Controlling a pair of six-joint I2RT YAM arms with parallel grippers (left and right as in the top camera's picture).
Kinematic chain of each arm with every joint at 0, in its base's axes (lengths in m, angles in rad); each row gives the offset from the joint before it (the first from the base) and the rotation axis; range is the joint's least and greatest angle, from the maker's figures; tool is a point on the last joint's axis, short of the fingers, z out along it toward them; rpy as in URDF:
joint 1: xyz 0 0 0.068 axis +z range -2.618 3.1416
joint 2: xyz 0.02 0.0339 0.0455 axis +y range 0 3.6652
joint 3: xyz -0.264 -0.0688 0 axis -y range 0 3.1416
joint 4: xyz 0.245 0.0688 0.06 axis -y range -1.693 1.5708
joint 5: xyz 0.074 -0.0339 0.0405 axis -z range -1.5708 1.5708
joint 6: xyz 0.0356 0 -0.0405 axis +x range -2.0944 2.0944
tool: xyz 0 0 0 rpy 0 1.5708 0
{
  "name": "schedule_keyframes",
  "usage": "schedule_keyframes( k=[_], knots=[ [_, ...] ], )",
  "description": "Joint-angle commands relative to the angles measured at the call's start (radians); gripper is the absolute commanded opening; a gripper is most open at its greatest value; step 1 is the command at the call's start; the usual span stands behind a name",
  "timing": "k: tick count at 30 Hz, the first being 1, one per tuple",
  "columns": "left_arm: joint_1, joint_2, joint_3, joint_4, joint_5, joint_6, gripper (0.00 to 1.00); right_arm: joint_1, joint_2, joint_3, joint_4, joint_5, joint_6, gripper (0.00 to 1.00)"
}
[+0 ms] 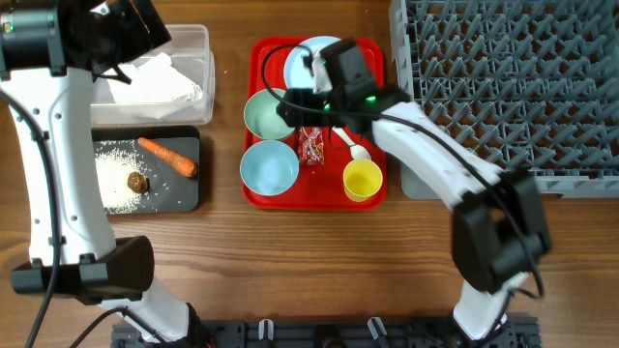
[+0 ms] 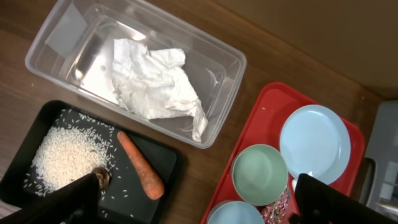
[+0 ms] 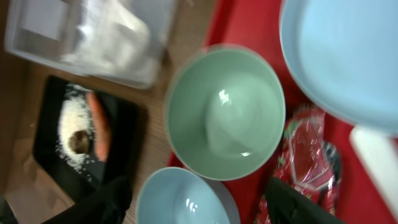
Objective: Sort waste into correct bins and load items into the dishwasher rack
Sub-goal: 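Raise the left arm to rest and move right gripper to green bowl, then grasp the green bowl rim with the right gripper and lift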
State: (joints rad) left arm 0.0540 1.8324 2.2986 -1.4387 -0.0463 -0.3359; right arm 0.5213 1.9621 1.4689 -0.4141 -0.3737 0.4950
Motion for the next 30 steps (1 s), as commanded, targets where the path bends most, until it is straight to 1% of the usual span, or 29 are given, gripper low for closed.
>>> schedule_keyframes(
  k=[1,5,10,12,14,15,19,23,30],
  knots=[
    [0.003,0.016,-0.008,-0.003,0.005,-0.009,1.0,0.0,0.072,0.015,-0.005,-0.006,0.118,0.69],
    [0.003,0.016,-0.008,-0.003,0.005,-0.009,1.0,0.013,0.134,0.015,0.011,0.029,0.161,0.68],
    [0.003,0.016,-0.008,-0.003,0.005,-0.009,1.0,0.026,0.182,0.015,0.038,0.043,0.189,0.64],
    [0.003,0.016,-0.008,-0.005,0.005,-0.009,1.0,0.026,0.188,0.015,0.061,0.045,0.191,0.56],
    [0.003,0.016,-0.008,-0.008,0.005,-0.009,1.0,0.026,0.189,0.015,0.075,0.066,0.198,0.46],
    [0.003,0.016,-0.008,-0.01,0.005,-0.009,1.0,0.026,0.189,0.015,0.079,0.086,0.202,0.39],
    [0.003,0.016,-0.008,-0.011,0.005,-0.009,1.0,0.026,0.189,0.015,0.084,0.103,0.209,0.18],
    [0.003,0.016,-0.008,-0.014,0.005,-0.009,1.0,0.025,0.189,0.015,0.08,0.105,0.212,0.05],
    [0.003,0.017,-0.008,-0.015,0.005,-0.01,1.0,0.021,0.188,0.016,0.082,0.109,0.211,0.04]
  ],
)
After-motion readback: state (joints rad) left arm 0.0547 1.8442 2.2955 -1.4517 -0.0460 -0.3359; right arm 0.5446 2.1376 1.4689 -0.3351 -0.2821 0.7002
